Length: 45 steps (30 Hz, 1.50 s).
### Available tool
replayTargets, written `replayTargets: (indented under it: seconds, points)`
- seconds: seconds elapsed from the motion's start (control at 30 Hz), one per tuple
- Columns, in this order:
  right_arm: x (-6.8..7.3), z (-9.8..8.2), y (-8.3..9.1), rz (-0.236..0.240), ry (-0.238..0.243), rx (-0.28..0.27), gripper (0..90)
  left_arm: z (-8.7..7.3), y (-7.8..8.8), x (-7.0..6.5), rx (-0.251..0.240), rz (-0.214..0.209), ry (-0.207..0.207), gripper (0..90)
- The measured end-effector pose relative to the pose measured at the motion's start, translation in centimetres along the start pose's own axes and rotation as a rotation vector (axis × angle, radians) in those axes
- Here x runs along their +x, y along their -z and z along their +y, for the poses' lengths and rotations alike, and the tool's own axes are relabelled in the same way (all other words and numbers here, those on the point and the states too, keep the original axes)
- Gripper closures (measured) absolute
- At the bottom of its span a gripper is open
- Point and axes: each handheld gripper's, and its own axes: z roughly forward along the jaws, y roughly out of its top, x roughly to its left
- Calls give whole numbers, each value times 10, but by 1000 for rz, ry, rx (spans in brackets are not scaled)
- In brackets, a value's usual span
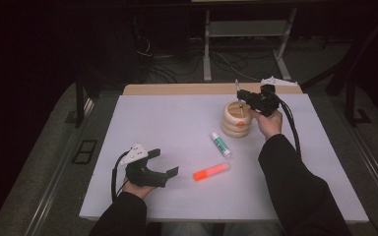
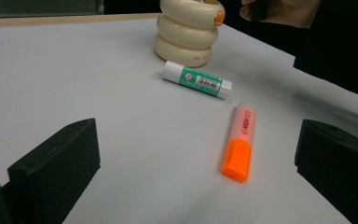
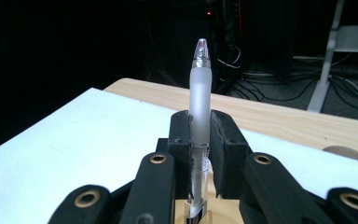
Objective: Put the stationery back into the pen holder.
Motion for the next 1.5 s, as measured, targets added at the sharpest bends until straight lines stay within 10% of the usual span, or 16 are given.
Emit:
replayTargets:
  seconds: [0.87, 1.5]
  points:
    - [9, -20, 3, 10, -8, 48, 777, 0, 0, 0, 1, -1, 0, 0]
    - [16, -8, 22, -39, 13, 92, 473, 0, 0, -1, 2, -1, 0, 0]
